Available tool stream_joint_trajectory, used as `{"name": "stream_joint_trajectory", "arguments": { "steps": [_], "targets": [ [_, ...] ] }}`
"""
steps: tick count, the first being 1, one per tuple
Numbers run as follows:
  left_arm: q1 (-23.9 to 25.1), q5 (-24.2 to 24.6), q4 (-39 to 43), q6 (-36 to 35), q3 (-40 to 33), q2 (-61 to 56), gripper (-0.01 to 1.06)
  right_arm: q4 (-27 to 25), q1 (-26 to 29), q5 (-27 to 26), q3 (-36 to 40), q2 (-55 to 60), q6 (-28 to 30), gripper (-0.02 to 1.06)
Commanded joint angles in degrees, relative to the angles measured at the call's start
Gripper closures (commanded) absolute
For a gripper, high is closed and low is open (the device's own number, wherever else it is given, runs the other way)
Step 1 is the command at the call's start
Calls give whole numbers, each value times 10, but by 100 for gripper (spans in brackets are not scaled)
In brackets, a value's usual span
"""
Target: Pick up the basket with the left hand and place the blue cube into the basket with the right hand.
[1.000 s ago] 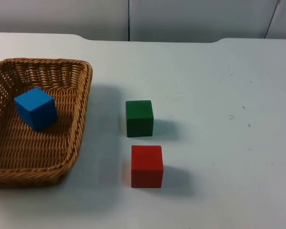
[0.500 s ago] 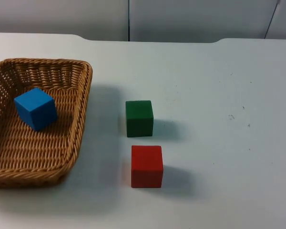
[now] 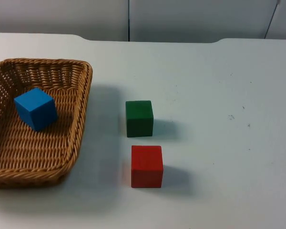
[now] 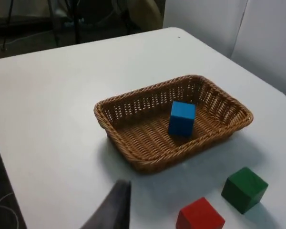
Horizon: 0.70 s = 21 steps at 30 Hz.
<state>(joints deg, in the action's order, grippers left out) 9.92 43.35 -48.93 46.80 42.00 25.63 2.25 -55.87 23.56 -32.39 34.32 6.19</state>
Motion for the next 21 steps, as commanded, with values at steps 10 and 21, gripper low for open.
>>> {"name": "stream_joint_trajectory", "arguments": {
  "steps": [10,21],
  "targets": [
    [-133,71,244,-210,-1,-151,35,-10,0,168,4,-128,-16,0],
    [-134,181,457,-378,0,-256,35,15,0,317,4,-227,-62,0]
  ]
}}
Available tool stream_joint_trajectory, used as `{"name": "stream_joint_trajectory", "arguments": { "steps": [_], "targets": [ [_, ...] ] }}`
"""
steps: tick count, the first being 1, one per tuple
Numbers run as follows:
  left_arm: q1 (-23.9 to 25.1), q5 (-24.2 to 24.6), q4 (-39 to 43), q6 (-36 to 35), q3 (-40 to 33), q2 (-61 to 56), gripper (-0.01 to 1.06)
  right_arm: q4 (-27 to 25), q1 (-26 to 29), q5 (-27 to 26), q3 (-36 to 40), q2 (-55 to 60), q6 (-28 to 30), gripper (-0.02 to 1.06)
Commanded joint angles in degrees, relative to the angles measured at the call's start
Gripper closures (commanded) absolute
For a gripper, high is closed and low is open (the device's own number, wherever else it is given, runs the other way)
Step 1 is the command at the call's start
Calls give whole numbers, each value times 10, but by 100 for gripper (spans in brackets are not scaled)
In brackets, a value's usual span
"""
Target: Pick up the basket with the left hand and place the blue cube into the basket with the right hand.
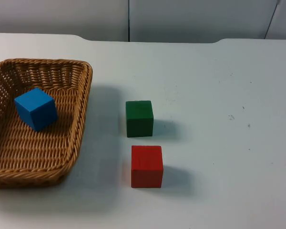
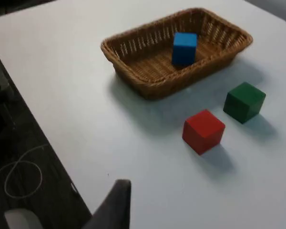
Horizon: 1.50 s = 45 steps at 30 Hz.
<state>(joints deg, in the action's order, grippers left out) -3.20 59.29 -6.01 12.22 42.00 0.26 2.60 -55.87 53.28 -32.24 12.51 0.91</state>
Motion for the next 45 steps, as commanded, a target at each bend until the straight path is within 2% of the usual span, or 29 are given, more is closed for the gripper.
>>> {"name": "stream_joint_trajectory", "arguments": {
  "steps": [1,4,9,12,16,19,25,27,29,30,31,45],
  "targets": [
    [-3,43,33,-37,-3,-3,35,20,0,32,3,-14,-15,0],
    [-3,62,32,-48,-43,-3,35,40,0,56,4,-37,-24,0],
    [-3,65,28,-66,-78,-3,35,37,0,57,15,-60,-37,0],
    [-3,64,28,-66,-108,-3,35,37,0,78,25,-82,-40,0],
    [-3,53,29,-66,-110,-3,35,38,0,83,25,-97,-41,0],
    [-3,25,20,-66,-127,-3,35,51,0,85,32,-99,-55,0],
    [-3,24,21,-66,-126,-3,35,51,0,85,32,-99,-55,0],
    [-3,24,21,-66,-126,-3,25,51,0,85,32,-99,-55,0],
    [-3,24,21,-66,-126,-3,8,51,0,85,32,-99,-55,0],
    [-3,24,21,-66,-126,-3,8,51,0,85,32,-99,-55,0],
    [-3,24,21,-66,-126,-3,-1,51,0,85,32,-99,-55,0],
    [-3,24,21,-66,-126,-3,0,51,0,85,32,-99,-53,0]
  ]
}}
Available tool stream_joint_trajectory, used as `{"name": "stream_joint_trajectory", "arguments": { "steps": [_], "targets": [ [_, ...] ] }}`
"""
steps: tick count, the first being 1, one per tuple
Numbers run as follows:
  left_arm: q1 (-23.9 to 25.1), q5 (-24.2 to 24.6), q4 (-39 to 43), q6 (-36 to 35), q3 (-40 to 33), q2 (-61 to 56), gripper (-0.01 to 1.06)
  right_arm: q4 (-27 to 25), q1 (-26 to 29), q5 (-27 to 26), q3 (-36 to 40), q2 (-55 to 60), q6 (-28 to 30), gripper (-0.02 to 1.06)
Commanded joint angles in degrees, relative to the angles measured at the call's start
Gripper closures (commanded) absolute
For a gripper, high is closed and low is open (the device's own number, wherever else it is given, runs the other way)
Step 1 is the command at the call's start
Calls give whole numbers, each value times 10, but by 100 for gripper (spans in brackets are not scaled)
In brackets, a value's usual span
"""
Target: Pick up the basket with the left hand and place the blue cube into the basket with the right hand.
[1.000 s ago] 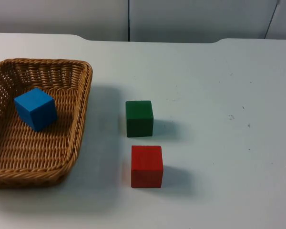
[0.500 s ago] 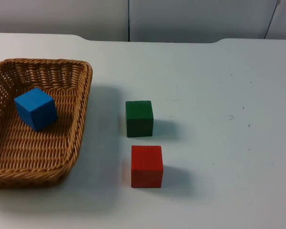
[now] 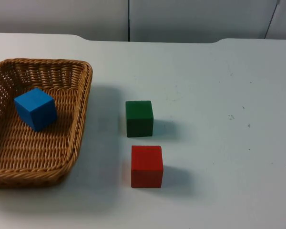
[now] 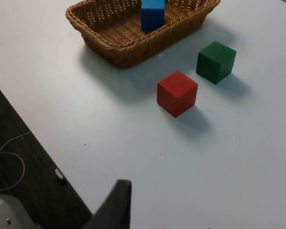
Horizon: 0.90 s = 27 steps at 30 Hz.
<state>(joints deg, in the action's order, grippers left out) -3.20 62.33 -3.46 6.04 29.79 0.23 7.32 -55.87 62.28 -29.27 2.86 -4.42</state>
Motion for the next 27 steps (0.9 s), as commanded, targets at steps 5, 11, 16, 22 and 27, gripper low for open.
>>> {"name": "stream_joint_trajectory", "arguments": {
  "steps": [5,11,16,22,27],
  "targets": [
    [-3,-6,-4,-4,-4,-2,0,4,0,-5,2,-2,0,0],
    [-3,-6,-4,-4,-4,-2,0,4,0,-5,2,-2,0,0],
    [-3,-6,0,-13,-4,-2,0,4,0,-5,2,-2,0,0],
    [-3,-6,35,-65,-4,-2,0,4,0,-5,2,-2,0,0],
    [-3,-6,35,-65,-4,-2,0,4,0,-5,2,-2,0,0]
  ]
}}
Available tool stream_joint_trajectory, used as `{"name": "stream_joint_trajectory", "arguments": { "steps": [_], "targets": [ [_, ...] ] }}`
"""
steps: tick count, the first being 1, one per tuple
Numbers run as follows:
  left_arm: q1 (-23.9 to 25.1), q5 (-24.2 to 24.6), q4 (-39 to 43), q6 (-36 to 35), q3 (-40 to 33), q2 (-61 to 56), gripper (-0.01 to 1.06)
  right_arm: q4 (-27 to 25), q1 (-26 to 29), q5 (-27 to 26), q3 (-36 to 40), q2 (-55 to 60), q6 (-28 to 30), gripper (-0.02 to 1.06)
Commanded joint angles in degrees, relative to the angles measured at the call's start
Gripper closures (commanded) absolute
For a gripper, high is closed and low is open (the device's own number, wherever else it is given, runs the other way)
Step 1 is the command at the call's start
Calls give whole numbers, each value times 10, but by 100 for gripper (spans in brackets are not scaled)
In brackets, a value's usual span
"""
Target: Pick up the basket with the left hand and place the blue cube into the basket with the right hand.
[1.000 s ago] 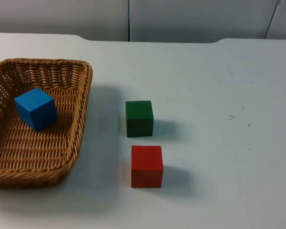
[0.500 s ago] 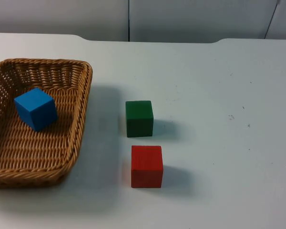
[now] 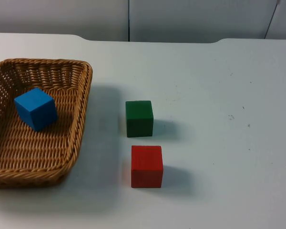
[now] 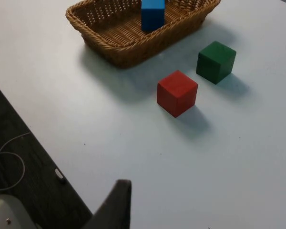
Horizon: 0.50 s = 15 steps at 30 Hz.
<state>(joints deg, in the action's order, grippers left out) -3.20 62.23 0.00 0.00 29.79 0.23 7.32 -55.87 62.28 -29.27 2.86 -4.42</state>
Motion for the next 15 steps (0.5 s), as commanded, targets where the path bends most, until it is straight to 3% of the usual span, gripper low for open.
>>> {"name": "stream_joint_trajectory", "arguments": {
  "steps": [1,15],
  "targets": [
    [-3,-5,0,-4,-4,-2,0,4,0,-5,2,-2,0,0],
    [-3,-5,0,-4,-4,-2,0,4,0,-5,2,-2,0,0]
  ]
}}
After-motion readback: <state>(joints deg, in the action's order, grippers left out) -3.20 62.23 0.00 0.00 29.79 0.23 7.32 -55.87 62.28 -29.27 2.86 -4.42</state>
